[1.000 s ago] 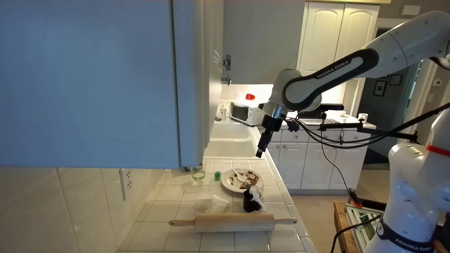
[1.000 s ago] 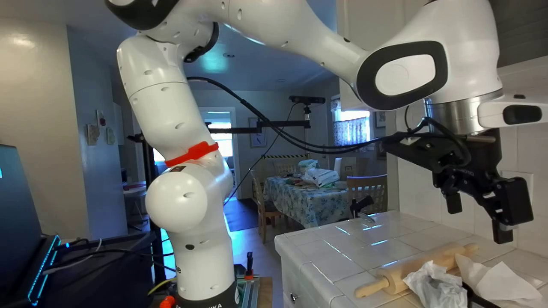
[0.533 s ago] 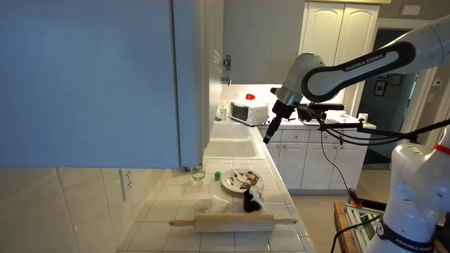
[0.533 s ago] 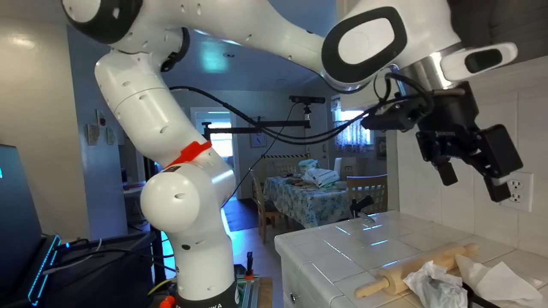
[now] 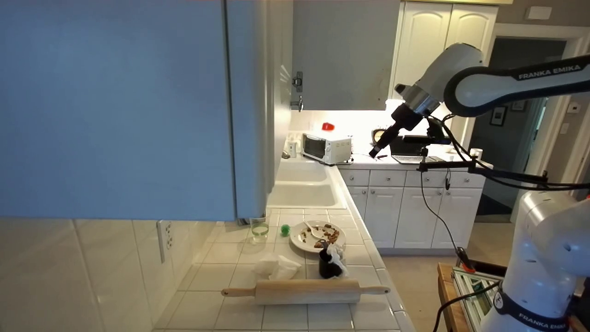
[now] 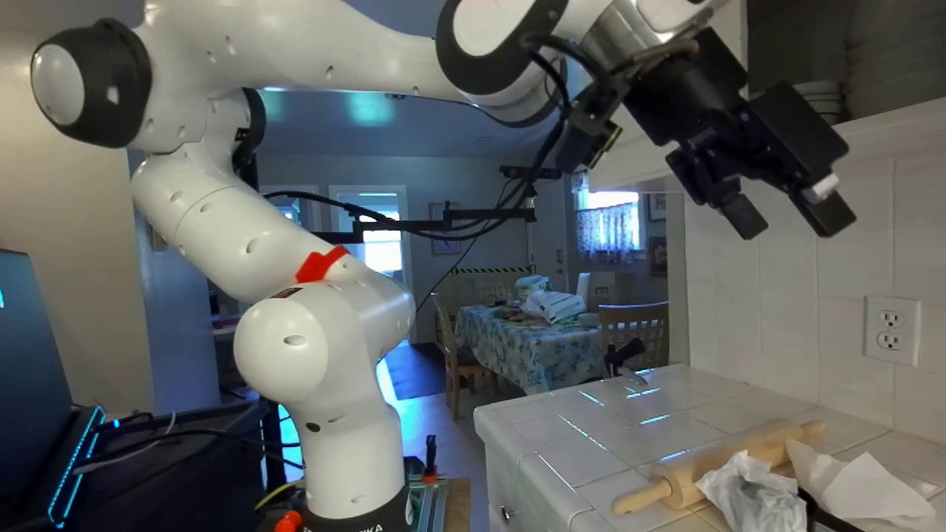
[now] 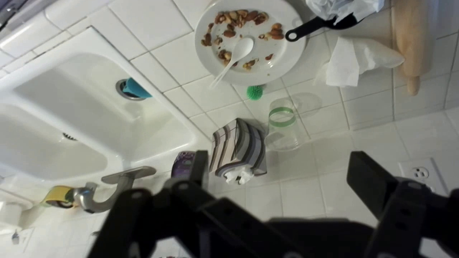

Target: Close the open upper cabinet.

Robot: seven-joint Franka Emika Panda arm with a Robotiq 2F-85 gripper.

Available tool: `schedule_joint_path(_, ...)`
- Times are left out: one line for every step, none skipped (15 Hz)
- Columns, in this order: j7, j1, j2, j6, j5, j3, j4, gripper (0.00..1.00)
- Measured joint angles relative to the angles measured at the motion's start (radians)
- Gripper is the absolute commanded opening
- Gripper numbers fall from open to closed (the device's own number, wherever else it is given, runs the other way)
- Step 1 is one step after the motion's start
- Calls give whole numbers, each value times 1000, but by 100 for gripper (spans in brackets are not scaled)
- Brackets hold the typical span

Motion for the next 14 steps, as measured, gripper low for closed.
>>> schedule_joint_path(2, -19, -37, -2, -15, -1, -2, 100)
schedule_joint_path(2, -38, -72, -3, -26, -3, -2, 100)
schedule_joint_path(3, -57, -105, -6, -39, -4, -1, 100)
schedule_joint_path(5, -75, -133, -9, -51, -7, 0, 100)
schedule_joint_path(8, -92, -160, -11, -61, -9, 2, 100)
schedule_joint_path(16, -110, -182, -11, -73, -12, 5, 100)
schedule_joint_path(24, -127, -200, -11, -86, -14, 10, 100)
schedule_joint_path(29, -145, -215, -10, -98, -16, 18, 100)
schedule_joint_path(30, -159, -226, -8, -112, -21, 27, 100)
schedule_joint_path(30, -171, -235, -4, -127, -27, 38, 100)
schedule_joint_path(30, -180, -241, 6, -141, -34, 49, 100)
schedule_joint_path(30, -186, -246, 20, -156, -42, 58, 100)
schedule_joint_path(30, -191, -248, 29, -170, -50, 70, 100)
schedule_joint_path(30, -195, -249, 36, -181, -55, 83, 100)
